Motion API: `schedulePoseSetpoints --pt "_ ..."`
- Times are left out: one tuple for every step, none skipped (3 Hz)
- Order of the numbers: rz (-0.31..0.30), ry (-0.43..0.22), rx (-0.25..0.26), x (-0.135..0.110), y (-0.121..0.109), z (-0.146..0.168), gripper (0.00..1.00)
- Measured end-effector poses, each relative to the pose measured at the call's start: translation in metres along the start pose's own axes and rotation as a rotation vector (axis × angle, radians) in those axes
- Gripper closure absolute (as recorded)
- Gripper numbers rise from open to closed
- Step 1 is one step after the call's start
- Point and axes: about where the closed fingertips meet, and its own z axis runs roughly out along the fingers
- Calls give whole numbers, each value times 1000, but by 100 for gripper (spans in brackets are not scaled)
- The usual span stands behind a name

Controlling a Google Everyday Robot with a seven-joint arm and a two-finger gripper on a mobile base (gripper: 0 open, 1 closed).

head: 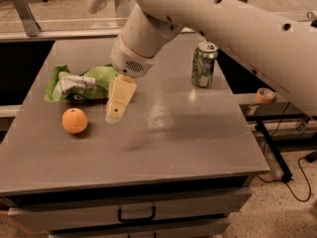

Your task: Move green rice chip bag near orange

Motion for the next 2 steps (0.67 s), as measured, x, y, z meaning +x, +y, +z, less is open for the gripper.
schedulePoseSetpoints --pt "56 67 75 8 41 -54 0" --pt "48 86 126 1 53 -81 0"
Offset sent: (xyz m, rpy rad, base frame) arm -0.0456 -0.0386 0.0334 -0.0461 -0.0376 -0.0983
